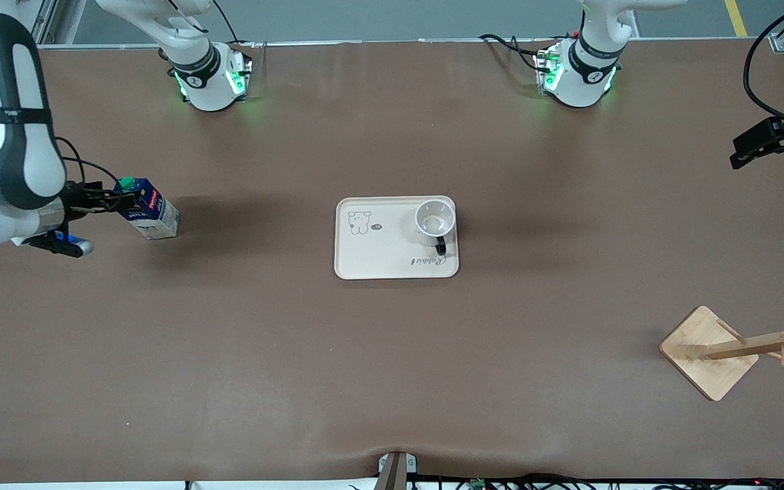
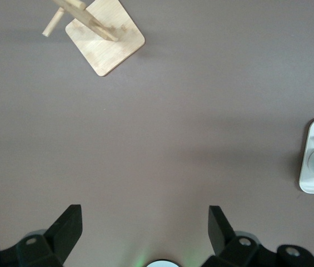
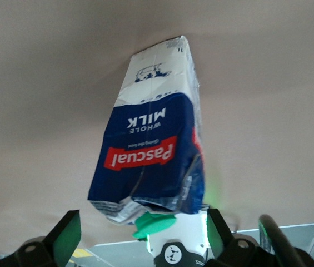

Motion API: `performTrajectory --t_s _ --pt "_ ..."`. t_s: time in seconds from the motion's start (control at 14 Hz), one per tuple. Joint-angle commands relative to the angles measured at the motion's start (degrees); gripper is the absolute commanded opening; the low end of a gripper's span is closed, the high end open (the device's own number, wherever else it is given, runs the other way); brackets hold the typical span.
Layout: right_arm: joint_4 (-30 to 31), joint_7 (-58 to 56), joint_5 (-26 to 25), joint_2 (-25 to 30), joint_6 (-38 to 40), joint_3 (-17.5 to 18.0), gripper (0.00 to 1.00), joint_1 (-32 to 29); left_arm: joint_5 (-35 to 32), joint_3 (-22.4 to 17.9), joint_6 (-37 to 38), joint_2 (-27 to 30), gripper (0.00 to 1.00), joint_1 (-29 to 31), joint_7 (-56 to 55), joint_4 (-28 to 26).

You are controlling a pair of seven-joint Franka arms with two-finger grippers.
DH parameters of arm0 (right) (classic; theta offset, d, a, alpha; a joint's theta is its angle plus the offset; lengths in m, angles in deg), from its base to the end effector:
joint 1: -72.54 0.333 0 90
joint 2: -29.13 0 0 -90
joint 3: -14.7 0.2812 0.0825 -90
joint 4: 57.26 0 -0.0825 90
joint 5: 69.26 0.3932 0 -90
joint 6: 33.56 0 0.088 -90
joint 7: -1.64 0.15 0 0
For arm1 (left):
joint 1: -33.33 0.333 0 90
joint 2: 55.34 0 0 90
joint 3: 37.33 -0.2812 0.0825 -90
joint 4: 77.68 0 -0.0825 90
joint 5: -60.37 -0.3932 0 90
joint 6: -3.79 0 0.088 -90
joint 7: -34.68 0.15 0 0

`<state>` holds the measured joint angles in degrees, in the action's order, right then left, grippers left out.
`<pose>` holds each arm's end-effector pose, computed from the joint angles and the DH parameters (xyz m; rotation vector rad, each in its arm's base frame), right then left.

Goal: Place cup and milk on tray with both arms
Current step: 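Grasp the milk carton with the right gripper and lift it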

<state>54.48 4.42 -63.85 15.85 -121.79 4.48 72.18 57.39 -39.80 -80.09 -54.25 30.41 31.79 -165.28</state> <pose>0.4896 -0.0775 0.2586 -2.8710 0.3903 0.9486 0.5456 0.0041 0.5683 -3.0877 -0.0724 0.0686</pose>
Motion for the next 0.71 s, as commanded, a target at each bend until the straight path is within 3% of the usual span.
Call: performTrajectory --t_s 0.0,0.14,0.21,0.36,0.5,0.64 --pt "9.61 1.53 -0.83 5.62 -8.75 -0.15 1.00 1.42 0.52 1.50 -1.20 1.80 1.00 0.28 0.17 -1.95" --pt "11.74 -1.97 -3.90 6.42 -14.75 -0.15 1.00 0.89 0.52 1.59 -1.64 2.24 1.00 0.11 -0.27 -2.75" --pt "11.75 -3.03 -4.09 6.34 -15.21 -0.15 0.81 0.80 0.52 1.68 -1.64 2.24 1.00 0.20 -0.18 -3.01" --pt "11.75 -3.22 -4.09 6.34 -14.34 -0.15 0.00 0.80 0.52 1.68 -2.43 2.33 1.00 0.11 -0.27 -3.63" --pt "10.44 -2.61 -4.01 6.51 -13.28 -0.24 0.00 0.80 0.52 1.68 -2.61 2.24 1.00 0.20 -0.36 -3.72" --pt "4.49 -1.12 -3.39 6.08 -7.34 -0.24 0.00 0.89 0.52 1.68 -2.61 2.24 1.00 0.20 -0.36 -3.72"
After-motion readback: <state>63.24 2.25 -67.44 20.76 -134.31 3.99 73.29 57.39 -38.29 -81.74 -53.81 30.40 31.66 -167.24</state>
